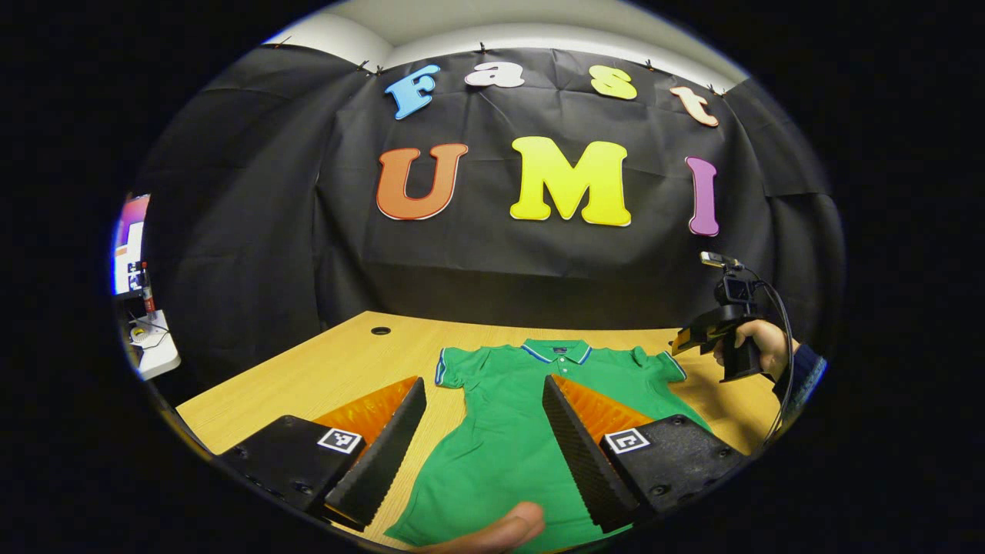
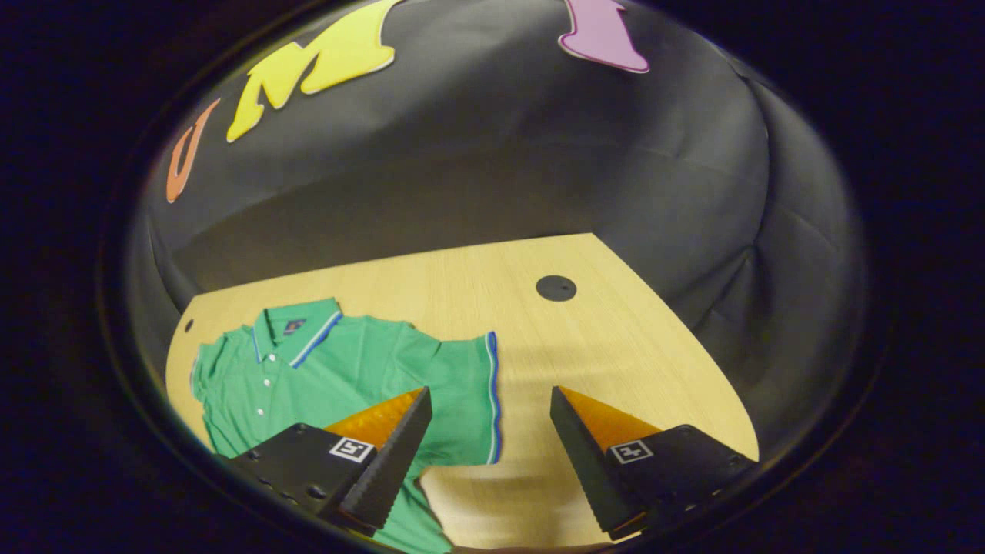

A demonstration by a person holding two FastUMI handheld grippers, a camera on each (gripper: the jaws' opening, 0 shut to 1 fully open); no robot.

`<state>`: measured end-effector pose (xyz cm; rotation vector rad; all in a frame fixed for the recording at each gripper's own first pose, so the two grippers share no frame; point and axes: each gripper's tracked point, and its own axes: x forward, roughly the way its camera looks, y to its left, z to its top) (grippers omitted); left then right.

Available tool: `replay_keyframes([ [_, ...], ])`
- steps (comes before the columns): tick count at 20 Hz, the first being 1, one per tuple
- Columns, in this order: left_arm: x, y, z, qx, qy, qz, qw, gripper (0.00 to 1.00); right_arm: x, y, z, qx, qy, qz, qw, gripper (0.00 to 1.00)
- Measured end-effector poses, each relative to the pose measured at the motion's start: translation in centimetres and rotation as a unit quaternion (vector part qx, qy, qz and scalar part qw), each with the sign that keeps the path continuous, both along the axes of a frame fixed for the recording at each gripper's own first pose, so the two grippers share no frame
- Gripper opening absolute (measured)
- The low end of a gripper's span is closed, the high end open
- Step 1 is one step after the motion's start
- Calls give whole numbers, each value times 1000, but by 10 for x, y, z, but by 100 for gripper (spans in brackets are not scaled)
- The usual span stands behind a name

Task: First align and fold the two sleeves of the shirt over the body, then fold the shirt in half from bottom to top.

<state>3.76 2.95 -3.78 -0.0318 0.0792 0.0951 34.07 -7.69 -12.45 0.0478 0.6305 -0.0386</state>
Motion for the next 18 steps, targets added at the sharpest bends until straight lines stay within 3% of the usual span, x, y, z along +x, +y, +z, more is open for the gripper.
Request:
replay_keyframes([
  [2,3,-4,-4,-10,4,-4,1000,99,14,-3,-2,-7,-3,0,1000,95],
  [4,4,-10,-6,-14,6,-12,1000,99,21,3,-8,19,11,5,1000,94],
  [9,0,-18,11,15,-35,-15,999,99,32,15,-31,15,40,24,999,84],
  [11,-1,-21,17,16,-52,-21,998,99,32,19,-42,24,59,20,998,72],
  [12,-1,-23,19,12,-55,-25,998,98,34,21,-40,30,54,19,998,59],
  [13,-1,-25,18,9,-57,-28,998,98,38,19,-41,36,54,15,998,55],
  [16,1,-24,15,8,-53,-30,998,99,36,30,-43,75,65,11,995,9],
  [18,2,-21,14,6,-52,-28,998,99,35,28,-41,76,66,12,995,2],
])
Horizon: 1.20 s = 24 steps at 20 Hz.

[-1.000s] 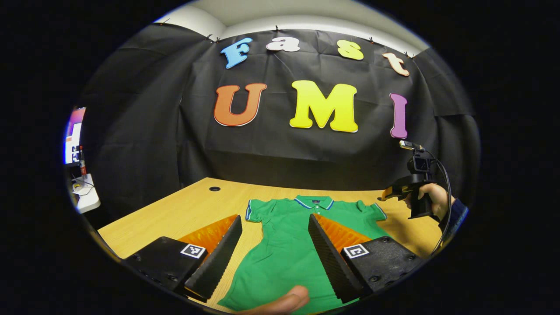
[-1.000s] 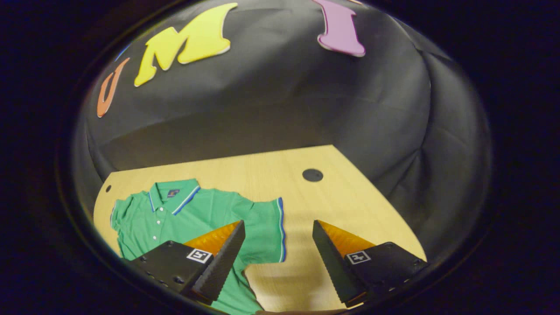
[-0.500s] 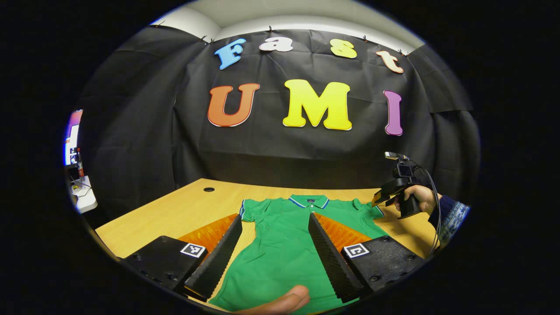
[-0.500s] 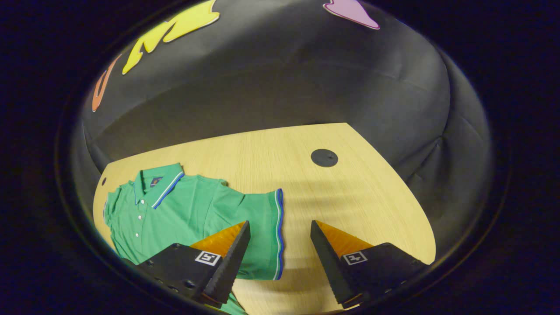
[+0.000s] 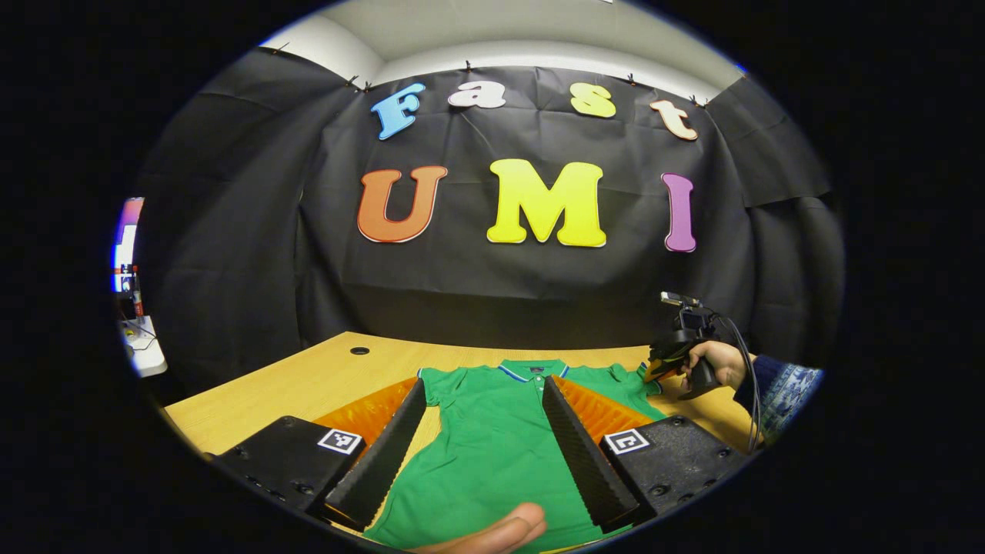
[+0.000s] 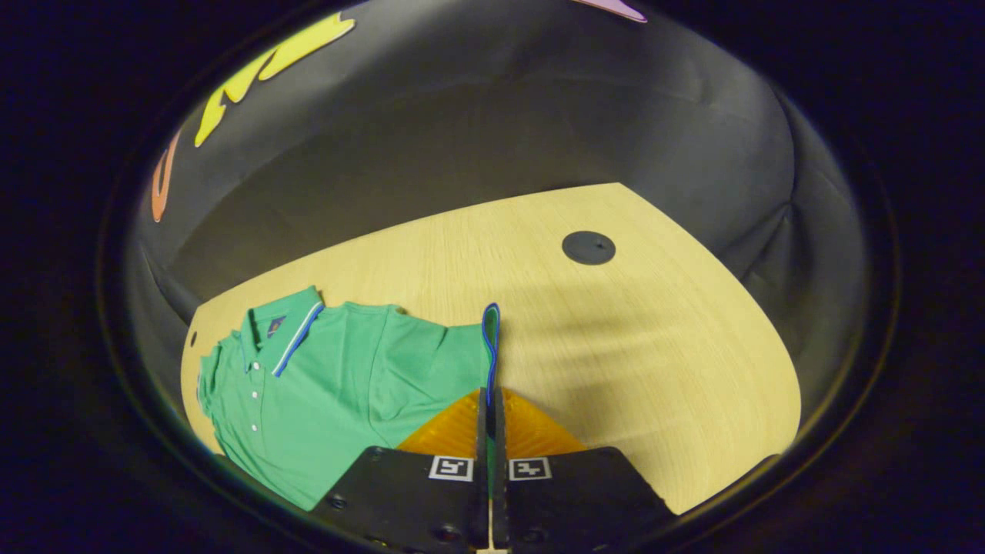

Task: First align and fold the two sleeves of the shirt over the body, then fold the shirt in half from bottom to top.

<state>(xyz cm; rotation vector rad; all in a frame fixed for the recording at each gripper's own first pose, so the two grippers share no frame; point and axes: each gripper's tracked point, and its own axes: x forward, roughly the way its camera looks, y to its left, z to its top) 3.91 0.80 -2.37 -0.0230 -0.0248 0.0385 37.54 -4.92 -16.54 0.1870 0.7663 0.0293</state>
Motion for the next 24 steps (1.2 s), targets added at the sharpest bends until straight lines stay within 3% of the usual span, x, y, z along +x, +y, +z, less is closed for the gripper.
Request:
replay_keyframes([
  [4,2,5,-2,-1,2,4,1000,98,-4,8,15,15,-8,0,1000,0],
  [5,3,7,-2,-2,4,6,1000,89,-5,11,21,17,-13,3,1000,0],
  [6,3,7,-3,-2,5,6,1000,98,-7,18,28,19,-18,7,1000,0],
  [11,4,15,-4,-4,8,15,1000,98,-16,66,60,17,-48,47,998,0],
  [16,3,22,1,-2,5,22,1000,98,-22,116,64,-17,-63,92,994,0],
  [19,2,30,4,2,1,33,999,98,-29,146,65,-7,-66,113,991,2],
  [20,3,33,3,1,0,38,999,98,-31,153,68,-1,-73,121,990,10],
  [21,4,36,3,-2,1,41,999,89,-33,158,72,1,-80,126,989,32],
  [22,6,36,2,-4,2,41,999,98,-35,159,77,-2,-93,127,987,54],
  [24,8,38,-3,-7,10,42,999,98,-42,153,90,-28,-120,127,984,97],
])
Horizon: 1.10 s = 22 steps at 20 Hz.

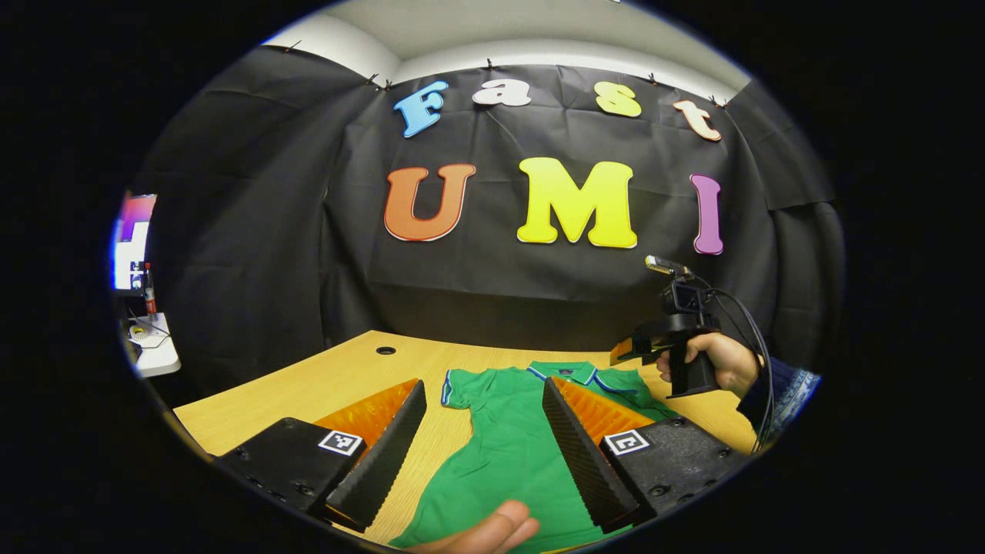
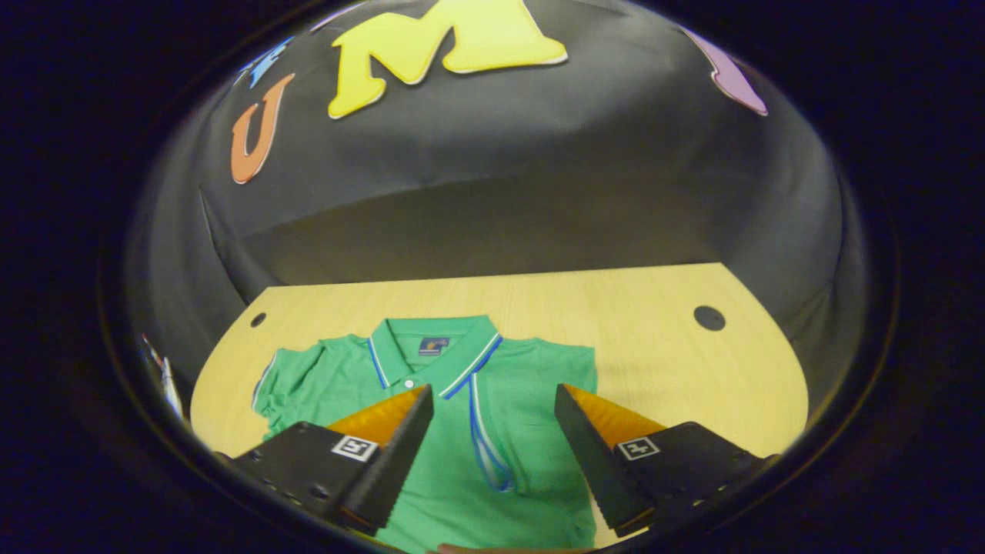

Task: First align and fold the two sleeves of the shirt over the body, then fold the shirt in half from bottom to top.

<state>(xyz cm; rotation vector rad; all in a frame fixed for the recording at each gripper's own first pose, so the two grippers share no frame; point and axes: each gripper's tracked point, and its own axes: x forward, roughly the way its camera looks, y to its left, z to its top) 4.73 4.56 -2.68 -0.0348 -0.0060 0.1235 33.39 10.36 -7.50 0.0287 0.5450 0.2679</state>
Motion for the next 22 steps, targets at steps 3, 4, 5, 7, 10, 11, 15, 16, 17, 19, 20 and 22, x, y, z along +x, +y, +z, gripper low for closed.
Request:
replay_keyframes([
  [3,4,5,-7,-2,18,10,1000,98,-23,-1,32,2,-43,1,999,96],
  [4,4,5,-9,-3,21,11,1000,98,-34,-2,43,11,-56,0,998,96],
  [5,6,6,-9,-3,24,14,1000,98,-46,-3,55,21,-70,3,997,96],
  [7,13,14,-11,7,37,33,999,98,-70,-14,80,20,-107,0,994,96],
  [10,35,23,3,22,41,51,998,98,-111,-30,104,12,-157,-6,987,96],
  [11,47,23,5,19,49,48,997,100,-126,-34,113,14,-175,-3,984,96],
  [15,101,24,17,-7,88,25,996,98,-191,-59,141,6,-259,0,966,96],
  [16,116,35,25,-7,85,43,995,98,-207,-67,144,2,-275,-3,961,96],
  [17,131,43,26,-9,90,52,995,98,-223,-73,146,-3,-286,-4,958,96],
  [19,163,46,13,-10,129,45,991,98,-245,-85,146,-12,-303,-6,953,97],
  [20,180,49,9,-12,147,43,988,97,-256,-88,145,-6,-307,-4,952,95],
  [22,210,64,-6,-9,180,52,982,97,-271,-97,135,11,-303,-2,953,97],
])
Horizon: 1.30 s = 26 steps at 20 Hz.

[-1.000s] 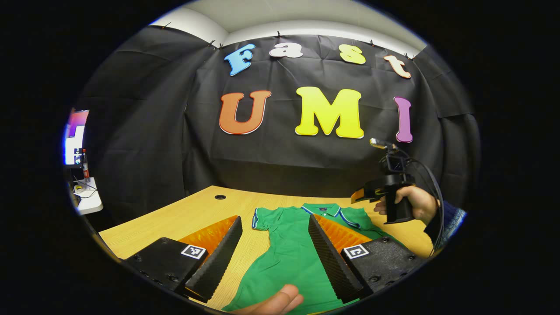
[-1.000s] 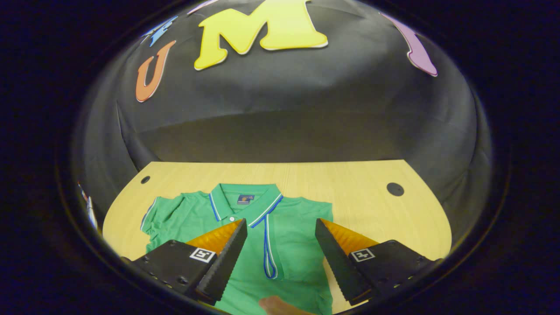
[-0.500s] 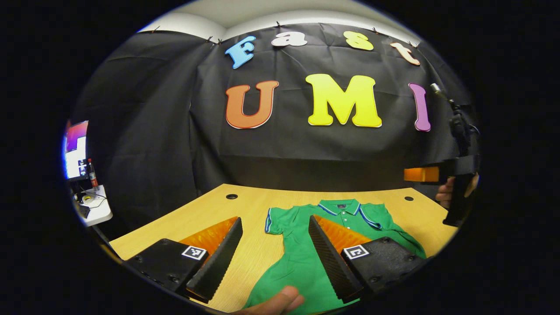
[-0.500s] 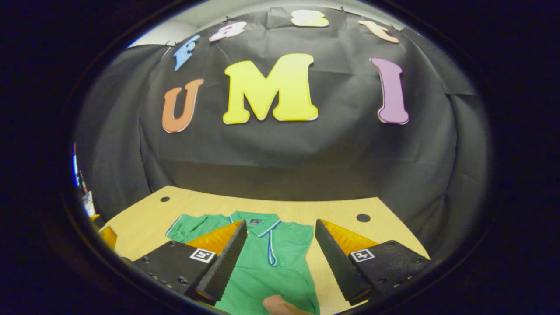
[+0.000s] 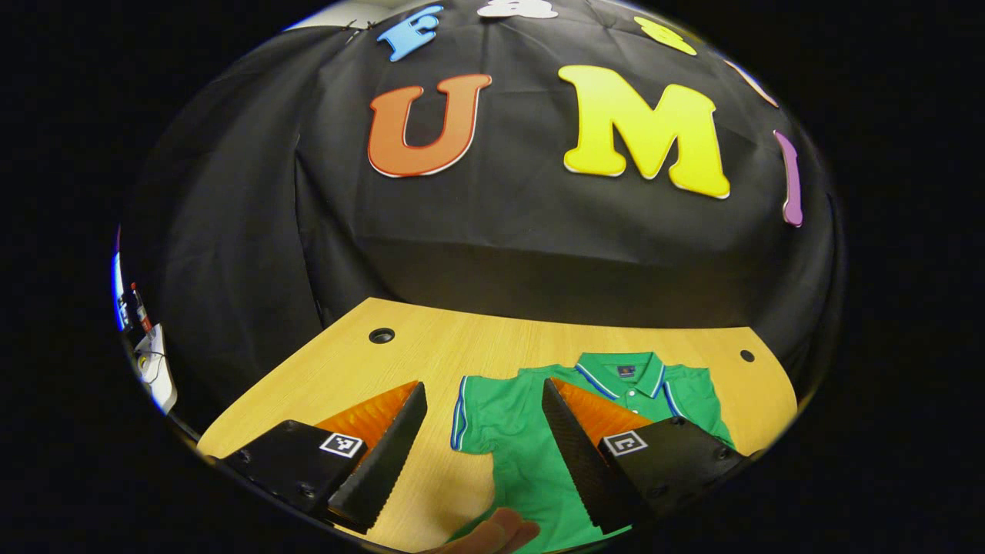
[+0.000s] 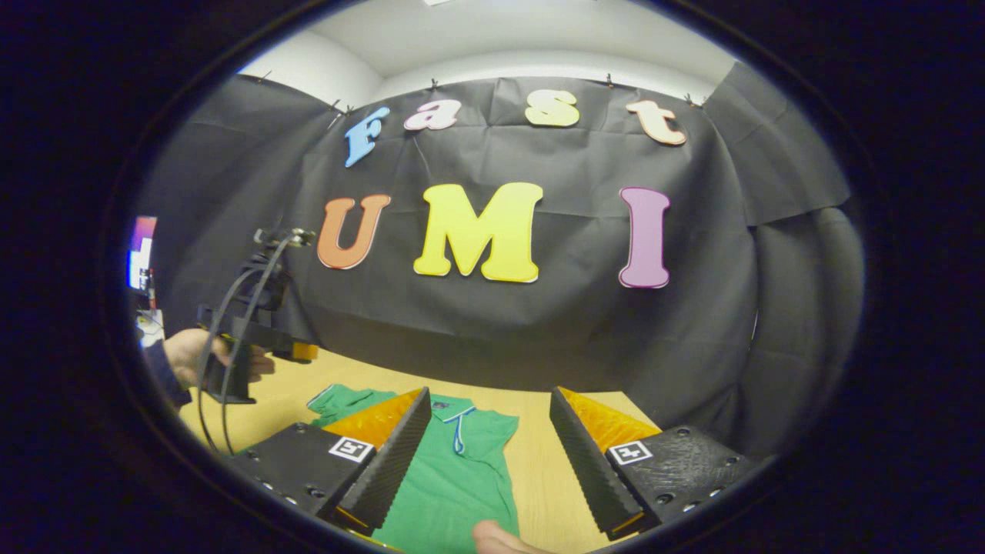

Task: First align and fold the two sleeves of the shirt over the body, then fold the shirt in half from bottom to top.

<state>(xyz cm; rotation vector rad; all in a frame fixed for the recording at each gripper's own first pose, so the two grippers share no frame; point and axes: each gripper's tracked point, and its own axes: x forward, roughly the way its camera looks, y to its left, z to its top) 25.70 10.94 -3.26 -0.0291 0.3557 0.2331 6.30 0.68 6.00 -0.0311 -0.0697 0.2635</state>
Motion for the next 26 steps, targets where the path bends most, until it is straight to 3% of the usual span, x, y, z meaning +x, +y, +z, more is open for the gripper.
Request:
replay_keyframes([
  [3,32,6,-41,-41,75,-4,996,96,-14,-20,-18,26,9,-3,1000,95],
  [5,35,18,-64,-74,131,17,988,94,-23,-23,-41,43,31,17,998,97],
  [6,37,24,-77,-72,151,20,986,99,-26,-22,-52,47,44,32,997,97],
  [8,40,37,-93,-45,177,20,983,92,-25,-28,-65,43,58,42,997,96],
  [12,49,29,-122,-55,199,14,978,83,-15,-33,-80,44,67,36,996,92],
  [14,52,35,-133,-47,212,17,976,68,-11,-35,-89,41,77,34,996,96],
  [17,58,34,-146,-57,216,9,975,64,-9,-36,-94,32,79,29,996,96],
  [19,50,31,-157,-66,239,12,969,41,-9,-34,-97,33,84,31,995,96],
  [20,56,34,-157,-61,229,11,972,37,-10,-31,-99,36,88,34,995,93],
  [21,56,36,-156,-52,233,14,971,36,-10,-30,-100,37,90,36,995,96],
  [22,55,39,-157,-41,238,18,970,25,-10,-31,-102,36,90,35,995,96],
  [24,57,41,-157,-31,237,22,971,13,-7,-31,-104,34,92,30,995,96],
  [26,54,39,-155,-26,241,25,970,8,-7,-31,-107,34,94,27,995,96],
])
